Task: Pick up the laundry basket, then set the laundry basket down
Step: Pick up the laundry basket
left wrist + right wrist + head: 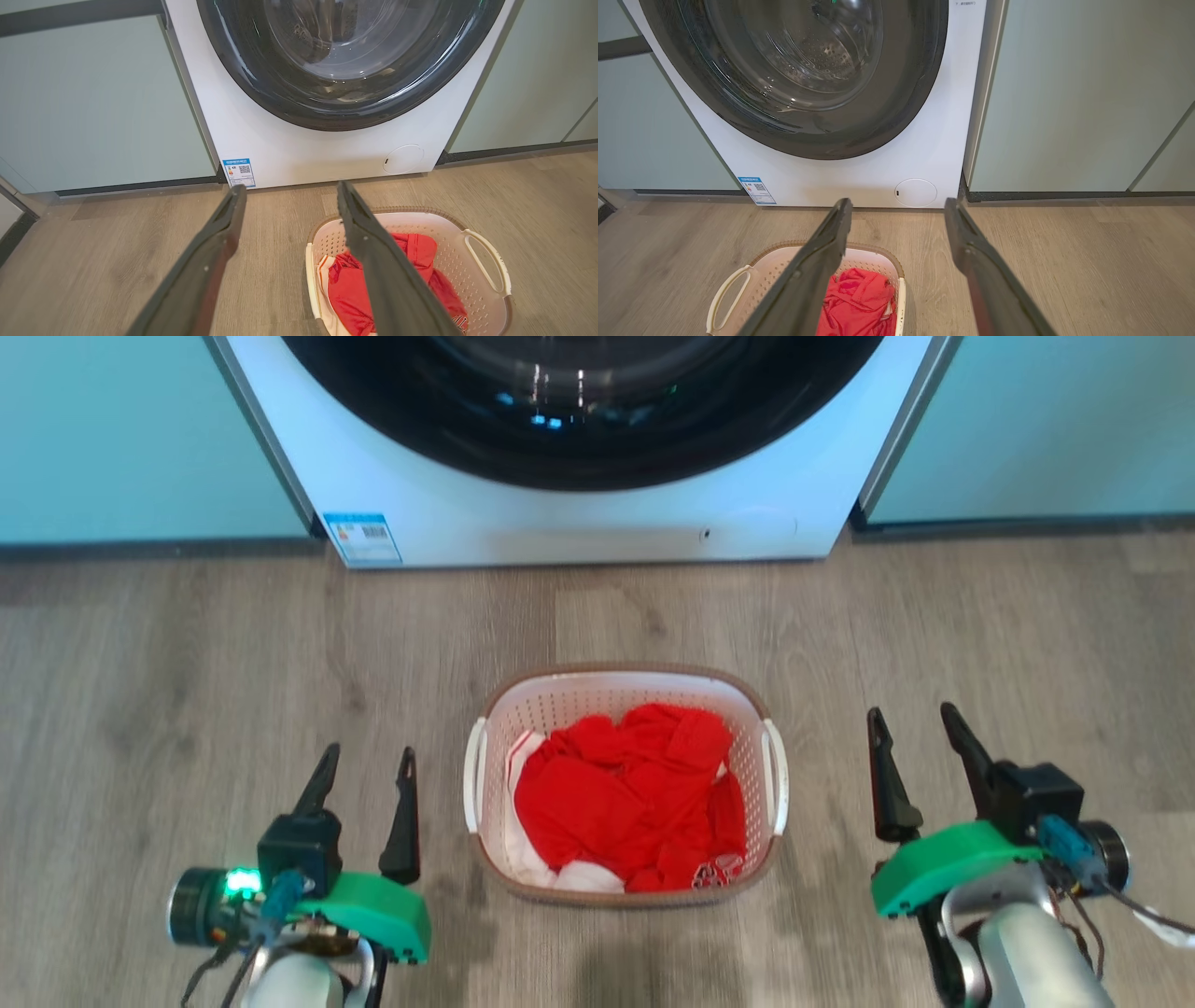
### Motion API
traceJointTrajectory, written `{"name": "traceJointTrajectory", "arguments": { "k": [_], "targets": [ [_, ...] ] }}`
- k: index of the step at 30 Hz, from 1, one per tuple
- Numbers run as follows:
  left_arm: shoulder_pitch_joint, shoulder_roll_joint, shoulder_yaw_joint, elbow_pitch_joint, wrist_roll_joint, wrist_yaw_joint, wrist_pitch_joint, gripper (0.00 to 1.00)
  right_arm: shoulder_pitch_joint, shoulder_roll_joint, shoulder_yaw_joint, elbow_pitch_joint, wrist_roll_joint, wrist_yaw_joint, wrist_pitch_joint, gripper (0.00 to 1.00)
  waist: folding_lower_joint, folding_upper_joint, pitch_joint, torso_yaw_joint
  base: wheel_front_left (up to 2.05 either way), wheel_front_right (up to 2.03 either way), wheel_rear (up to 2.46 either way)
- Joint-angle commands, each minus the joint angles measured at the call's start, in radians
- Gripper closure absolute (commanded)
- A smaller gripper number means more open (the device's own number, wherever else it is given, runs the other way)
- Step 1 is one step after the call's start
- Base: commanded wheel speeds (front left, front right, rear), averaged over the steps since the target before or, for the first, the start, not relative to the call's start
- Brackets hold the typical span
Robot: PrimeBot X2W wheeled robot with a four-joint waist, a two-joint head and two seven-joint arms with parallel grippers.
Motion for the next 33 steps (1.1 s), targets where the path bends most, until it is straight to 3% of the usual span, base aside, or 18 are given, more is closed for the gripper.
{"name": "traceJointTrajectory", "arguments": {
  "k": [1,16,33],
  "targets": [
    [-0.048,-0.001,0.040,-0.021,-0.007,-0.006,-0.010,0.00,-0.044,-0.011,0.018,-0.021,-0.004,0.000,-0.013,0.00,-0.0001,0.0000,0.027,0.001,0.00,0.00,0.00],
    [-0.269,-0.004,0.038,0.160,-0.033,-0.037,-0.010,0.00,-0.275,-0.011,0.005,0.122,-0.003,0.000,-0.013,0.00,-0.0001,0.0000,0.316,0.009,0.00,0.00,0.00],
    [-0.487,-0.005,-0.032,0.362,-0.064,-0.044,-0.010,0.00,-0.442,-0.011,0.033,0.279,0.017,0.000,-0.013,0.00,-0.0001,0.0000,0.529,0.006,0.00,0.00,0.00]
  ]
}}
